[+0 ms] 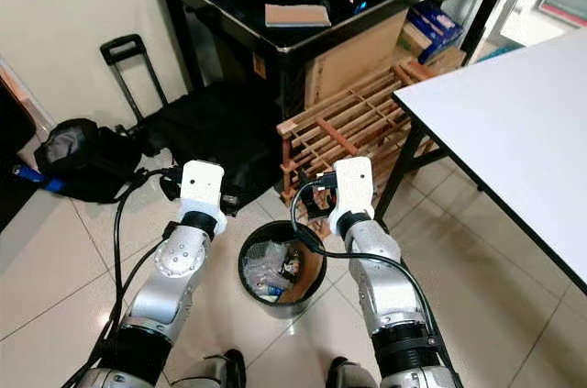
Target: Picking trash to rubbish bin
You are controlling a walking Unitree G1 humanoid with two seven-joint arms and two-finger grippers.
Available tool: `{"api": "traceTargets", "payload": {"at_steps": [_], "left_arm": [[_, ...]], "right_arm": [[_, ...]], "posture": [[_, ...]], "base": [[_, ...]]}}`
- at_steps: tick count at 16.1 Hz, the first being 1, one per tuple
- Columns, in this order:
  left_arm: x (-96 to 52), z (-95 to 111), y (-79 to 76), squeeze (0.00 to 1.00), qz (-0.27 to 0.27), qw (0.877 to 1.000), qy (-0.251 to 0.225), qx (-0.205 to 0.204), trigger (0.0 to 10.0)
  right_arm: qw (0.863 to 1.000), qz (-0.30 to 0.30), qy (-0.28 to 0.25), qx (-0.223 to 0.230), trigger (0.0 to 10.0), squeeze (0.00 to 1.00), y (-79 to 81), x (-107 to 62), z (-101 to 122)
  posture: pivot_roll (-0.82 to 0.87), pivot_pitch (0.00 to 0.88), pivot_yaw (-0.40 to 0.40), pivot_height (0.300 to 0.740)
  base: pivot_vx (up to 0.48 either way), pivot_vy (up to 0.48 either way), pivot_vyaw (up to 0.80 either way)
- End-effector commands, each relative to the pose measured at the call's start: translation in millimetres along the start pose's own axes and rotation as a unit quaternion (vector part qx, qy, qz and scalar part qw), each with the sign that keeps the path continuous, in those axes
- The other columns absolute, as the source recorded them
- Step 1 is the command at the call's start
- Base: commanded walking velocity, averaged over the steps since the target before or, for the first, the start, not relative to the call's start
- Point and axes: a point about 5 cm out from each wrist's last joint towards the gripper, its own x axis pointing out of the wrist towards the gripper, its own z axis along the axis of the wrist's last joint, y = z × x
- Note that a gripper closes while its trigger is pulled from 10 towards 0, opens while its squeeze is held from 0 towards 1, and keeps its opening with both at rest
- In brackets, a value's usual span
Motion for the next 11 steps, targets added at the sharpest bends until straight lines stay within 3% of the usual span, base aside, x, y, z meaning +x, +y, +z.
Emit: {"api": "traceTargets", "payload": {"at_steps": [1, 11], "left_arm": [[0.7, -1.0, -1.6, 0.0, -0.001, 1.0, 0.002, 0.001, 10.0], [3.2, -0.6, -0.1, 0.0, 0.001, 1.0, 0.004, 0.006, 10.0]], "right_arm": [[1.0, -0.004, -0.006, 0.005, 10.0, 0.0, -0.9, 0.9, 1.4], [1.0, -0.006, -0.008, 0.012, 10.0, 0.0, 0.1, 3.7, 0.6]], "posture": [[-0.03, 0.127, 0.016, 0.74], [-0.03, 0.121, 0.022, 0.74]], "base": [[0.0, 0.0, 0.0], [0.0, 0.0, 0.0]]}}
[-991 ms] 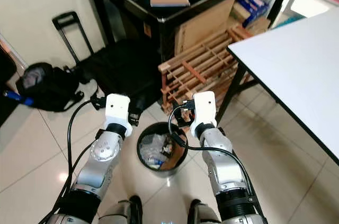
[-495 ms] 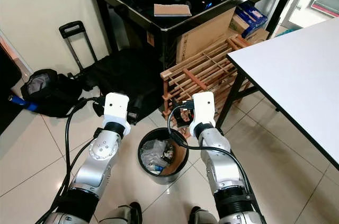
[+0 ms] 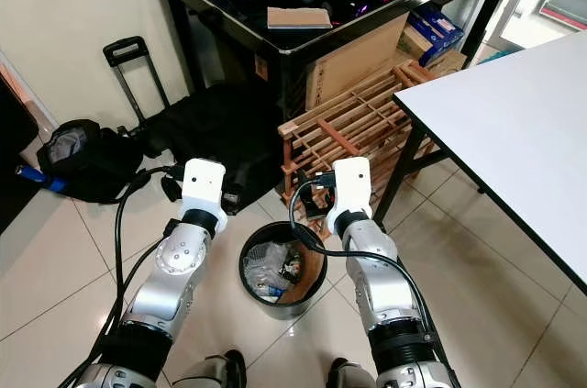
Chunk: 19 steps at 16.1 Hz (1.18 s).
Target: Picking trash to rubbish bin
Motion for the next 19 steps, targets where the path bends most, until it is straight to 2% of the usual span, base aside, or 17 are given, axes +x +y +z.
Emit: {"api": "traceTargets", "payload": {"at_steps": [1, 5, 19], "left_arm": [[0.2, -1.1, -1.6, 0.0, 0.001, 1.0, 0.003, 0.0, 10.0], [-1.6, -3.1, -4.9, 0.0, -0.005, 1.0, 0.005, -0.015, 10.0], [-3.3, -3.6, -5.4, 0.0, 0.0, 1.0, 0.004, -0.015, 10.0]], "right_arm": [[1.0, 0.001, 0.0, 0.005, 10.0, 0.0, 0.0, 0.4, -0.4], [1.0, 0.005, 0.005, 0.002, 10.0, 0.0, 1.5, 0.1, -2.2], [1.0, 0.013, 0.01, 0.0, 10.0, 0.0, 3.6, -1.5, -4.6]], "posture": [[-0.03, 0.12, 0.019, 0.74], [-0.03, 0.121, 0.019, 0.74], [-0.03, 0.13, 0.009, 0.74]], "base": [[0.0, 0.0, -0.8], [0.0, 0.0, -0.8], [0.0, 0.0, -0.79]]}}
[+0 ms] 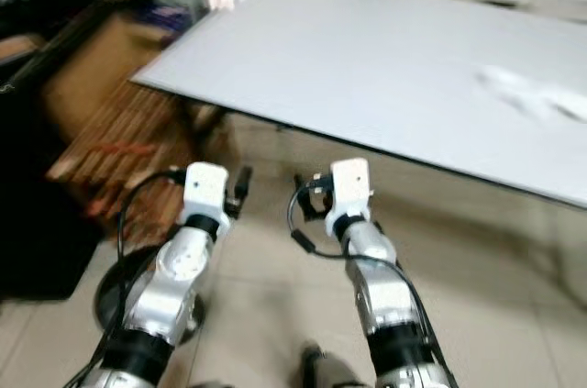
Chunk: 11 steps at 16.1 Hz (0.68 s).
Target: Picking trash to rubbish bin
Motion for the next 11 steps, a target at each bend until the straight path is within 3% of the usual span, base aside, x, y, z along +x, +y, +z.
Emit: {"api": "traceTargets", "payload": {"at_steps": [1, 11], "left_arm": [[0.0, 0.3, -0.3, 0.0, 0.004, 1.0, 0.001, -0.005, 10.0], [-0.1, 0.7, -1.2, 0.0, -0.001, 1.0, 0.003, -0.009, 10.0]], "right_arm": [[1.0, 0.001, -0.001, -0.001, 10.0, 0.0, 0.1, 0.8, 2.4], [1.0, 0.0, -0.001, 0.0, 10.0, 0.0, 0.4, 0.6, 2.2]], "posture": [[-0.03, 0.13, 0.009, 0.74], [-0.03, 0.137, 0.014, 0.74]], "base": [[0.0, 0.0, -0.8], [0.0, 0.0, -0.8]]}}
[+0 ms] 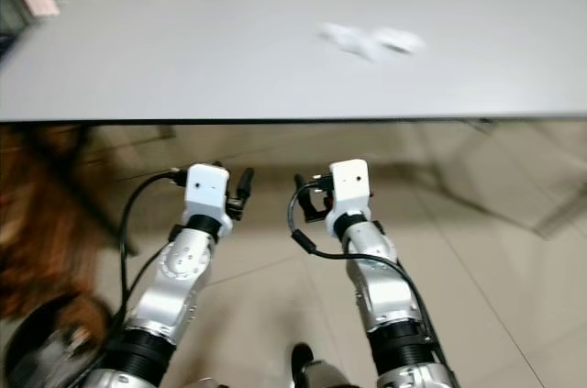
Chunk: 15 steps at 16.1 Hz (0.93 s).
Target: Picking trash to rubbish bin
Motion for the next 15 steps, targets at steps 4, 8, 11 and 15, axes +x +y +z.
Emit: {"api": "traceTargets", "payload": {"at_steps": [4, 8, 11, 15], "left_arm": [[0.1, 1.2, -2.9, 0.0, -0.005, 1.0, 0.0, -0.001, 10.0], [0.7, 0.9, -2.8, 0.0, -0.007, 1.0, 0.002, -0.001, 10.0], [1.0, 1.2, -3.7, 0.0, -0.01, 1.0, 0.002, -0.001, 10.0], [0.8, 2.3, -4.4, 0.0, -0.011, 1.0, 0.0, 0.0, 10.0]], "right_arm": [[1.0, -0.005, 0.003, 0.001, 10.0, 0.0, -1.4, -1.2, -0.6], [1.0, -0.009, -0.005, 0.001, 10.0, 0.0, -2.0, -0.8, 0.4], [1.0, -0.011, -0.008, 0.001, 10.0, 0.0, -2.1, -0.5, 1.1], [1.0, -0.024, -0.02, 0.001, 10.0, 0.0, -5.1, -1.6, 5.1]], "posture": [[-0.03, 0.138, 0.015, 0.74], [-0.03, 0.136, 0.017, 0.74], [-0.03, 0.134, 0.02, 0.74], [-0.04, 0.148, 0.02, 0.74]], "base": [[0.0, 0.0, -0.79], [0.0, 0.0, -0.4], [0.0, 0.0, 0.0], [0.0, 0.0, 0.0]]}}
